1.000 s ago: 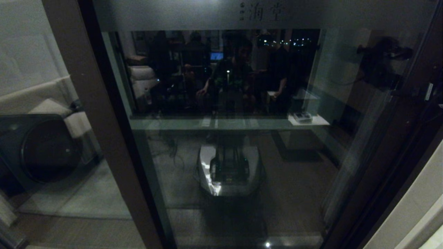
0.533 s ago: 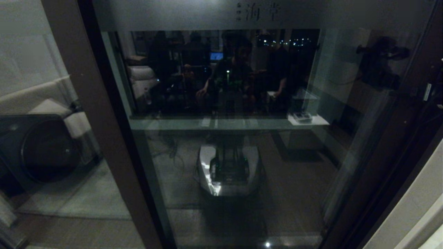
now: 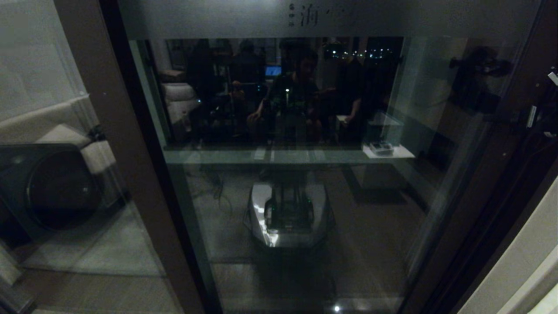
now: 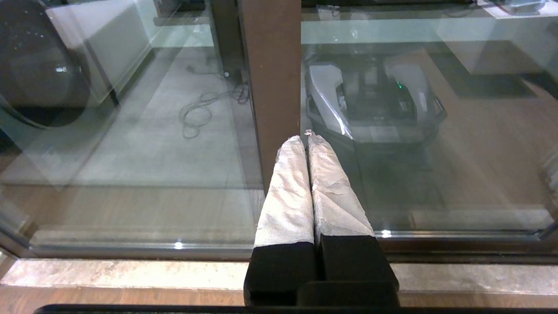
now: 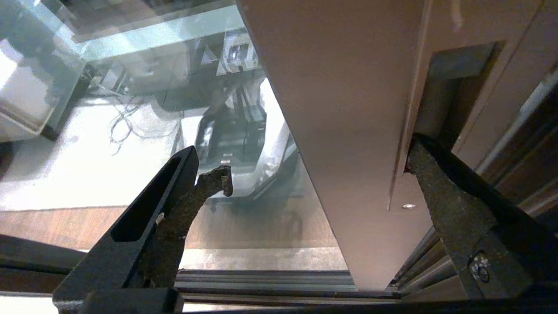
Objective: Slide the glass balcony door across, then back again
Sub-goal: Open the slid door
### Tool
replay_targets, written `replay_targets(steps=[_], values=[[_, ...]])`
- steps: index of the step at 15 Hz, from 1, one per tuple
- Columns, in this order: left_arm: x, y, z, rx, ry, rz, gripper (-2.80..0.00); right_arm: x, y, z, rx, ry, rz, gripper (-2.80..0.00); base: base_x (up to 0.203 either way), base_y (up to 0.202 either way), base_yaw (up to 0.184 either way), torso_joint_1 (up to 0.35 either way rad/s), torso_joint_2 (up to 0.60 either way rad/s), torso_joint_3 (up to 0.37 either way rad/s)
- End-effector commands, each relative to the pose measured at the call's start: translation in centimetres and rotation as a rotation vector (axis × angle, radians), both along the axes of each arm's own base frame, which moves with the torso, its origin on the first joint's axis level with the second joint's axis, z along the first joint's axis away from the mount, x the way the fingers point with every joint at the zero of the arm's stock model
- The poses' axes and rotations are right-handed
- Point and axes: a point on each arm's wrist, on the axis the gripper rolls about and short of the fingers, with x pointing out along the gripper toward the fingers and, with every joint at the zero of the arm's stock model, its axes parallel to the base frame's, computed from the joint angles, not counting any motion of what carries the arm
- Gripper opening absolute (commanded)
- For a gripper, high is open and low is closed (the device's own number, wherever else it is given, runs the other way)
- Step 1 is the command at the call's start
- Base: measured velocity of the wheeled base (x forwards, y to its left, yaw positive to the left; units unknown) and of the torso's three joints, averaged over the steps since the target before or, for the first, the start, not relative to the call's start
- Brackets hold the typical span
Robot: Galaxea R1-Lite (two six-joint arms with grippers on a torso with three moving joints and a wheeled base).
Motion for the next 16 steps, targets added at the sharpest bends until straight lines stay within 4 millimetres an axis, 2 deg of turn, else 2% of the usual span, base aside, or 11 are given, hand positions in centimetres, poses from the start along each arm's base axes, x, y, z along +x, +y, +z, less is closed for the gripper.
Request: replay_targets(steps=[1,10,16], values=[[0.0,0.0,0.0,0.001,0.002,0.0,-2.8,0.1,0.3,-0.2,0.003,0.007,0.007,0.0,0.0,0.0,0.0,0.0,0.0,0.0],[0.0,0.0,0.0,0.001,0.003,0.0,-2.8,-0.1,1.7,-0.5,0.008,0.022,0.041,0.0,0.0,0.0,0.0,0.0,0.0,0.0],[0.0,0.0,0.0,0.001,0.003,0.0,-2.8,-0.1,2.0,-0.6,0.003,0.015,0.046,0.0,0.0,0.0,0.0,0.0,0.0,0.0]])
